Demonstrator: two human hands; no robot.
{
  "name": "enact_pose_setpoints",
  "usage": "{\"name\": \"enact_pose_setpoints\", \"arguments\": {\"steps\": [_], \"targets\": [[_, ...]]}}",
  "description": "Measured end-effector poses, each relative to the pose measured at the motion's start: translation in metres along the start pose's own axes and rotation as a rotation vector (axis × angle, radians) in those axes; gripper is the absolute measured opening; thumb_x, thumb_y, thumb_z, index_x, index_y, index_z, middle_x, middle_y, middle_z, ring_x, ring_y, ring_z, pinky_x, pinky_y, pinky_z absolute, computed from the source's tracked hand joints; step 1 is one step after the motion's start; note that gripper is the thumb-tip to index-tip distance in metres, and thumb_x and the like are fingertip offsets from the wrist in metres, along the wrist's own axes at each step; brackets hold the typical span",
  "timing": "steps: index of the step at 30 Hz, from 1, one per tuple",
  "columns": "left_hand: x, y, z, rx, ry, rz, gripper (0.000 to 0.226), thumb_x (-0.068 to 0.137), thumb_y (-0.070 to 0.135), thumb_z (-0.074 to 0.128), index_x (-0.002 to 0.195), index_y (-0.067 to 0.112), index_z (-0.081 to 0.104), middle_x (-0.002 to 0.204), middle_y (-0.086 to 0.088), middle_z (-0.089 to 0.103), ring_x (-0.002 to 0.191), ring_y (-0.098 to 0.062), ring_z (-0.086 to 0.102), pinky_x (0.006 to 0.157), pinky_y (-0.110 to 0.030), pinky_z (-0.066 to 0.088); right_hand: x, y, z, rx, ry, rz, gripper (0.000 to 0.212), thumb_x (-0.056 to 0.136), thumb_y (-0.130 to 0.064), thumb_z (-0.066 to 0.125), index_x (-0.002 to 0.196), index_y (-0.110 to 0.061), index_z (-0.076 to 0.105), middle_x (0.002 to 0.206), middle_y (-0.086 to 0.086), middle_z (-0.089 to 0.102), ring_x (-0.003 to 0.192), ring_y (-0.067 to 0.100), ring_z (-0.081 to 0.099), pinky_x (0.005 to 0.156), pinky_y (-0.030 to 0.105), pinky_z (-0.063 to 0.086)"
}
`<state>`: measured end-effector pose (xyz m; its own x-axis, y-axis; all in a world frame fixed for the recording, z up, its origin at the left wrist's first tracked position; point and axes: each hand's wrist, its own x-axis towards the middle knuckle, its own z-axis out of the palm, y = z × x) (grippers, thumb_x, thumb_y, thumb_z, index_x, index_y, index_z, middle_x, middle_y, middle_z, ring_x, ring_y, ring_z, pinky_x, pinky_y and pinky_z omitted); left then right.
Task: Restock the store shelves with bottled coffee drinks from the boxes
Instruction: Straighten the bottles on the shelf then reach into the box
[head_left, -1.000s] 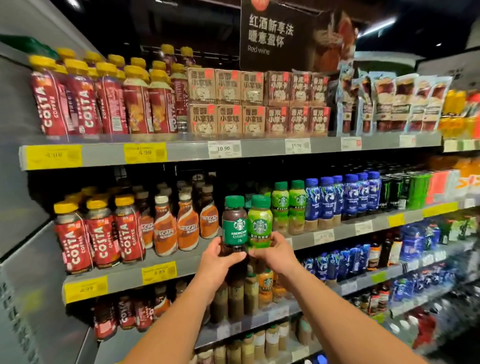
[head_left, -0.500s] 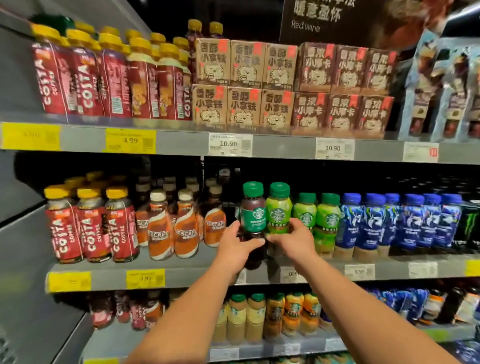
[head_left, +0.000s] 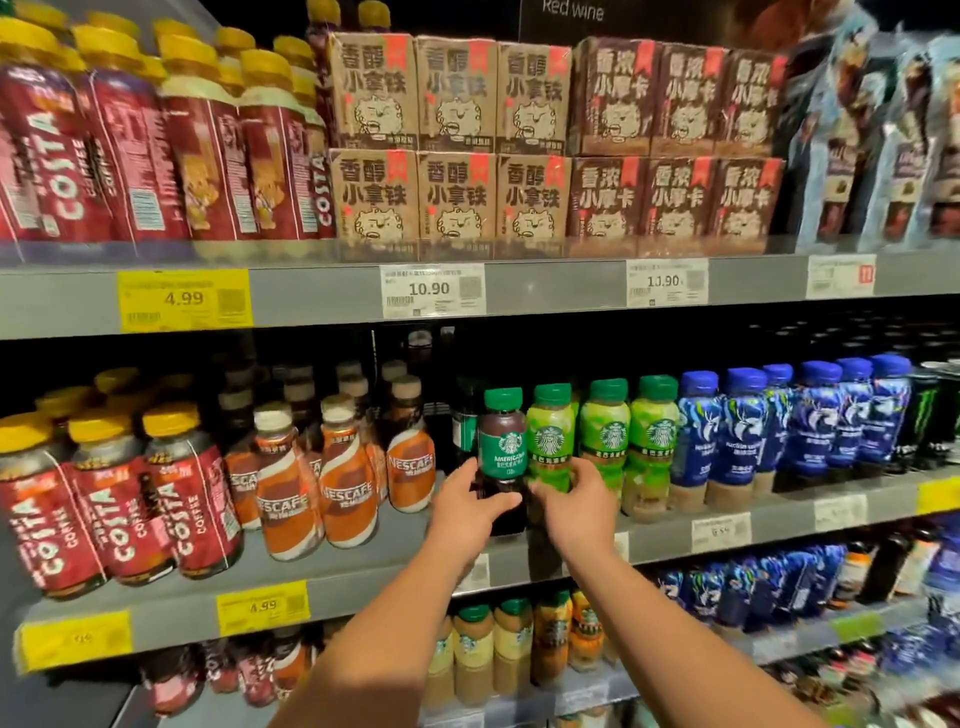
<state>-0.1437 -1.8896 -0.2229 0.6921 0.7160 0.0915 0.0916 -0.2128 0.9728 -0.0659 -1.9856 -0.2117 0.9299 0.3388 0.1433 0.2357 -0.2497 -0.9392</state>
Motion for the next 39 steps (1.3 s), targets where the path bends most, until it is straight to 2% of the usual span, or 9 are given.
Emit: {"name": "enact_pose_setpoints", "arguments": {"steps": [3, 6, 9, 13, 17, 24, 32, 36, 39], "targets": [[0.003, -0.003, 0.001, -0.037, 0.050, -0.008, 0.063, 0.078, 0.007, 0.075, 0.134, 0.011, 0.048, 0.126, -0.006, 0.056, 0.112, -0.017, 0.054, 0.088, -0.025, 0.041, -0.008, 0.003, 0.002, -0.007, 0.090, -0.035, 0.043, 0.079, -0.017, 0.074, 0.119, -0.009, 0.057, 0.099, 0.004, 0.064, 0.085, 0.016, 0.055, 0.071, 0.024, 0.040], [0.004, -0.007, 0.003, -0.027, 0.066, 0.001, 0.066, 0.075, 0.009, 0.077, 0.135, 0.011, 0.048, 0.129, -0.007, 0.056, 0.116, -0.020, 0.055, 0.089, -0.025, 0.044, -0.014, 0.008, 0.006, -0.057, 0.143, -0.072, 0.048, 0.074, -0.015, 0.078, 0.118, -0.011, 0.058, 0.110, 0.005, 0.061, 0.094, 0.016, 0.054, 0.078, 0.022, 0.039], [0.006, -0.008, 0.003, -0.030, 0.065, 0.009, 0.062, 0.075, 0.007, 0.077, 0.131, 0.011, 0.052, 0.119, -0.006, 0.062, 0.105, -0.015, 0.059, 0.079, -0.020, 0.047, -0.016, 0.009, 0.007, -0.123, 0.195, -0.074, 0.052, 0.075, -0.019, 0.079, 0.121, -0.010, 0.057, 0.118, 0.005, 0.055, 0.108, 0.020, 0.053, 0.083, 0.023, 0.037], [0.007, -0.009, 0.003, -0.024, 0.065, 0.018, 0.058, 0.076, 0.007, 0.076, 0.129, 0.011, 0.052, 0.103, 0.000, 0.064, 0.091, -0.009, 0.061, 0.068, -0.014, 0.047, -0.014, 0.010, 0.011, -0.122, 0.236, -0.061, 0.049, 0.078, -0.018, 0.076, 0.123, -0.008, 0.058, 0.121, 0.007, 0.059, 0.113, 0.023, 0.054, 0.090, 0.029, 0.042], [0.007, -0.010, 0.006, 0.072, 0.135, 0.022, 0.065, 0.072, 0.024, 0.081, 0.129, 0.015, 0.052, 0.113, -0.006, 0.061, 0.100, -0.019, 0.061, 0.086, -0.036, 0.054, -0.015, 0.013, 0.013, -0.091, 0.258, -0.045, 0.051, 0.079, -0.014, 0.073, 0.126, -0.007, 0.055, 0.124, 0.009, 0.059, 0.114, 0.027, 0.055, 0.096, 0.038, 0.046], [0.005, -0.009, 0.015, 0.098, 0.211, 0.052, 0.049, 0.070, 0.028, 0.083, 0.111, 0.014, 0.060, 0.103, -0.003, 0.066, 0.093, -0.016, 0.063, 0.082, -0.033, 0.054, -0.014, 0.018, 0.013, -0.138, 0.263, -0.063, 0.053, 0.072, -0.017, 0.077, 0.118, -0.007, 0.053, 0.116, 0.008, 0.052, 0.109, 0.025, 0.051, 0.093, 0.037, 0.045], [0.003, -0.010, 0.016, 0.098, 0.209, 0.060, 0.034, 0.072, 0.028, 0.082, 0.097, 0.020, 0.060, 0.102, -0.002, 0.067, 0.095, -0.016, 0.064, 0.084, -0.036, 0.055, -0.008, 0.024, 0.013, -0.152, 0.281, -0.026, 0.046, 0.080, -0.013, 0.073, 0.123, -0.005, 0.057, 0.120, 0.010, 0.060, 0.113, 0.028, 0.055, 0.096, 0.044, 0.047], [-0.006, -0.007, 0.016, 0.117, 0.155, 0.062, 0.049, 0.074, 0.028, 0.079, 0.116, 0.013, 0.059, 0.111, 0.000, 0.064, 0.104, -0.017, 0.061, 0.091, -0.039, 0.052, -0.012, 0.024, 0.007, -0.091, 0.275, 0.010, 0.039, 0.083, -0.013, 0.069, 0.120, -0.006, 0.058, 0.114, 0.008, 0.061, 0.104, 0.027, 0.059, 0.090, 0.036, 0.048], [-0.018, -0.004, 0.010, 0.238, 0.095, 0.076, 0.058, 0.080, 0.027, 0.074, 0.131, 0.016, 0.048, 0.126, -0.001, 0.056, 0.114, -0.020, 0.055, 0.096, -0.039, 0.049, -0.023, 0.020, 0.001, -0.081, 0.248, -0.031, 0.017, 0.084, -0.009, 0.065, 0.099, -0.005, 0.058, 0.093, 0.009, 0.060, 0.087, 0.026, 0.055, 0.073, 0.029, 0.041]]}}
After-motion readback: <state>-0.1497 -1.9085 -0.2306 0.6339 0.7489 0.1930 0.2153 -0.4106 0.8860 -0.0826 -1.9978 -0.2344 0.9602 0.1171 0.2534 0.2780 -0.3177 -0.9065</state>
